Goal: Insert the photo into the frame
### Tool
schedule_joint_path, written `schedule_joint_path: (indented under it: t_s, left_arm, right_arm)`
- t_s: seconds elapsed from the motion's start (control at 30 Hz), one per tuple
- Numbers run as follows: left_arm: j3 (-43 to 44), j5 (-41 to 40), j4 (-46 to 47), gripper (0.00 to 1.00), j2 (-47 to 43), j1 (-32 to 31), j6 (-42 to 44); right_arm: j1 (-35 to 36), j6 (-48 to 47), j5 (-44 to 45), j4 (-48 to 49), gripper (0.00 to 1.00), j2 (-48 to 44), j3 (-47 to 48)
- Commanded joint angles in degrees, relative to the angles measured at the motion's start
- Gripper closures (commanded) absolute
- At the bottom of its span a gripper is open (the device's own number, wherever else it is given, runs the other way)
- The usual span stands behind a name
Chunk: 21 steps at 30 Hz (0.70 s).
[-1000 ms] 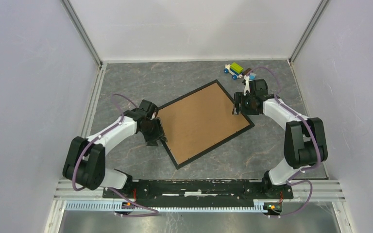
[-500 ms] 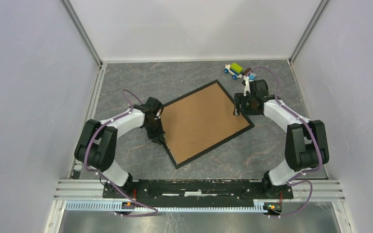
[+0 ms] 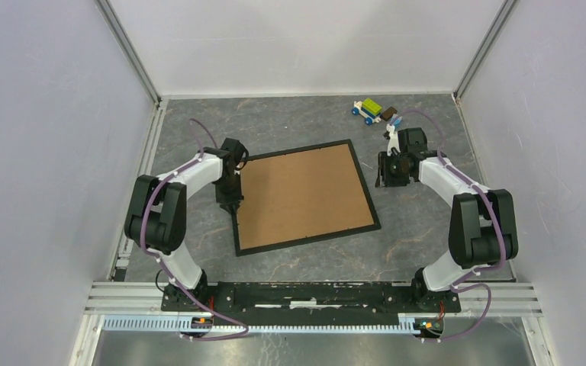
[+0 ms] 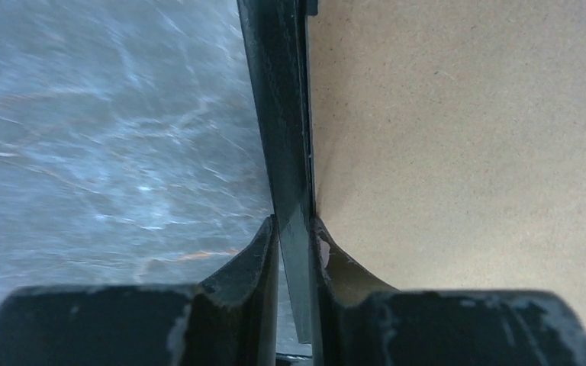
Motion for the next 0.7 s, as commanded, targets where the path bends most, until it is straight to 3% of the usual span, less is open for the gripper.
schedule_joint_path:
  t_s: [0.0, 0.17, 0.43, 0.67]
  left_arm:
    - [2.0, -17.7, -0.5, 0.98, 3.1, 0.5, 7.5]
    - [0.0, -15.9, 2.7, 0.98, 2.3, 0.5, 7.5]
    - [-0.7, -13.4, 3.2, 0.98, 2.1, 0.5, 7.3]
    - [-1.2, -12.2, 3.4, 0.98, 1.4, 0.5, 7.3]
  right_arm:
    - [1.9, -1.5, -4.2, -2.4, 0.59, 0.0, -1.7]
    - [2.9, -1.6, -3.6, -3.5, 0.61, -1.1, -4.6]
    - [5.6, 0.1, -11.2, -1.8, 0.66, -2.6, -9.8]
    - [5.6, 1.7, -8.6, -2.1, 0.65, -4.8, -7.6]
